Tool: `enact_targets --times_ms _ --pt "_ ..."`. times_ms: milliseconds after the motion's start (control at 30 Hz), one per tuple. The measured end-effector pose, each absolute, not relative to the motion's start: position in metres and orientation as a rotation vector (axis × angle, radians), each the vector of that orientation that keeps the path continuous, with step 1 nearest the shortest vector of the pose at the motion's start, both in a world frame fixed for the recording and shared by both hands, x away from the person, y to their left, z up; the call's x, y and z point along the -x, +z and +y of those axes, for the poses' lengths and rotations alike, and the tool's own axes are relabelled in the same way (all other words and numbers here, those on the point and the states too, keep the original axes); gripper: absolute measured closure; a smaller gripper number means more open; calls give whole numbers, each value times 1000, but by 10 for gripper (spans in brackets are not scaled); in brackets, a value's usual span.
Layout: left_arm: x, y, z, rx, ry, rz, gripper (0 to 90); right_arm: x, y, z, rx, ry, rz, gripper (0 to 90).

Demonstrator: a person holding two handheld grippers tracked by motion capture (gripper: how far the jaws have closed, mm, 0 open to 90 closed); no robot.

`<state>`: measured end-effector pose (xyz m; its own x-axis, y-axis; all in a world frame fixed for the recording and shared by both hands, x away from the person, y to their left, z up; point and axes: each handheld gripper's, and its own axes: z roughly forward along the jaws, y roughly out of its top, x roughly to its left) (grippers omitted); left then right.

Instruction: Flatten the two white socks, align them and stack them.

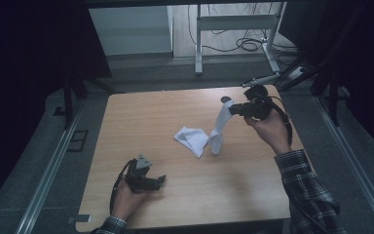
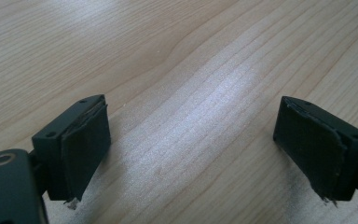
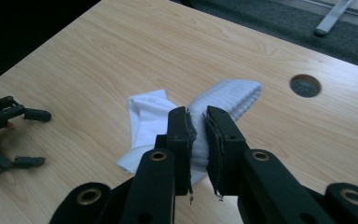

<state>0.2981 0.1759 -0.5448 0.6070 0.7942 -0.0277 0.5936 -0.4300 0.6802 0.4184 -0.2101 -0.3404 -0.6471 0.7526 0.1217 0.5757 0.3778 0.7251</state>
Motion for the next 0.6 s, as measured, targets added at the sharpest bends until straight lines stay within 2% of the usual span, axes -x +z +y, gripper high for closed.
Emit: enact_targets --times_ms 300,600 --pt "-298 -545 175 -2168 395 1091 107 -411 -345 -258 -1251 1054 2387 789" --pt "-298 -545 175 -2173 393 1093 107 -406 -377 -306 -1346 975 2374 787"
